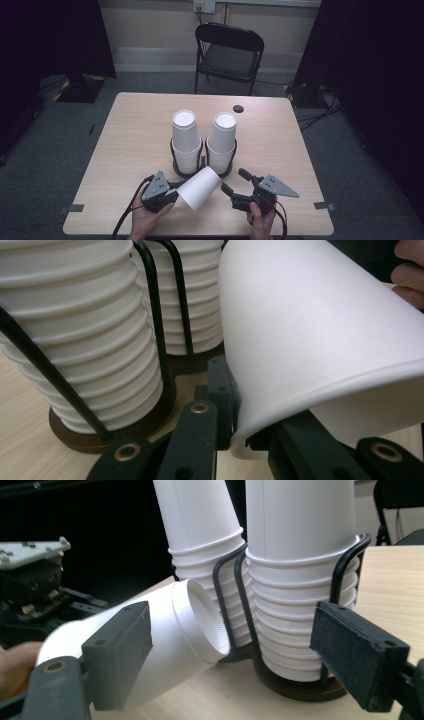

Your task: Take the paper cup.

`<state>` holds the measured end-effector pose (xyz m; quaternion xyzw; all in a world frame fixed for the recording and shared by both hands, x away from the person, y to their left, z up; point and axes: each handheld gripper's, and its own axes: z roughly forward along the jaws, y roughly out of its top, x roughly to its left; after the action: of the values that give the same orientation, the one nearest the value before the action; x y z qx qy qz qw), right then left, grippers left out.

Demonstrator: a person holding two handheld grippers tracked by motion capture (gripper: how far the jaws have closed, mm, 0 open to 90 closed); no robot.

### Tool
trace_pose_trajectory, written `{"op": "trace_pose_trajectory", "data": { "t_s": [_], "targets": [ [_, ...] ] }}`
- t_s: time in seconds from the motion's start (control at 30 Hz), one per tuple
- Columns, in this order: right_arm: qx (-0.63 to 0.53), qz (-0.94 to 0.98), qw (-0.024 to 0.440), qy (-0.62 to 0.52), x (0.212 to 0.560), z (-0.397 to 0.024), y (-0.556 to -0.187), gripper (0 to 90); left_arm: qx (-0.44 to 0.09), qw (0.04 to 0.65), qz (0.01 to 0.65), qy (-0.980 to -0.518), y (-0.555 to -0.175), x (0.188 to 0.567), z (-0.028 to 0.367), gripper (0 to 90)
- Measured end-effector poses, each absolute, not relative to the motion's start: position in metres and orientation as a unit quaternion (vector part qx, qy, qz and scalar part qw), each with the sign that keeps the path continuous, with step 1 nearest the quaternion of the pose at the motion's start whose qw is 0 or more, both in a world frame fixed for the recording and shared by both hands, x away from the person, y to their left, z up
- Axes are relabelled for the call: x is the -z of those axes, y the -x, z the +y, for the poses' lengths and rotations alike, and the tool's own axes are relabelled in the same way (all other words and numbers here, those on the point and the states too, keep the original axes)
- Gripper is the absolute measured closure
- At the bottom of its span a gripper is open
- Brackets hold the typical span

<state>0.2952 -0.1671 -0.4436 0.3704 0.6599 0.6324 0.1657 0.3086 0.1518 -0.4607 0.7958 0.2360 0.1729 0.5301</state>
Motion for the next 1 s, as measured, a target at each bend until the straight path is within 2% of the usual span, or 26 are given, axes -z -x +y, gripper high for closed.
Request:
{"op": "trace_pose_trajectory", "data": {
  "t_s": [0.23, 0.63, 0.83, 1.0],
  "targets": [
    [-0.595, 0.695, 0.203, -0.35, 0.45, -0.161, -0.291, 14.3, -0.156, 0.52, 0.243, -0.804, -0.311, 0.457, 0.155, 84.9],
    [-0.574, 0.736, 0.191, -0.302, 0.453, -0.15, -0.285, 13.0, -0.143, 0.488, 0.242, -0.826, -0.319, 0.441, 0.159, 84.9],
    [-0.576, 0.744, 0.22, -0.256, 0.453, -0.146, -0.283, 12.9, -0.132, 0.473, 0.243, -0.837, -0.321, 0.437, 0.159, 84.9],
    [-0.566, 0.758, 0.224, -0.235, 0.457, -0.141, -0.282, 12.8, -0.119, 0.452, 0.237, -0.852, -0.323, 0.435, 0.157, 84.9]
  ]
}}
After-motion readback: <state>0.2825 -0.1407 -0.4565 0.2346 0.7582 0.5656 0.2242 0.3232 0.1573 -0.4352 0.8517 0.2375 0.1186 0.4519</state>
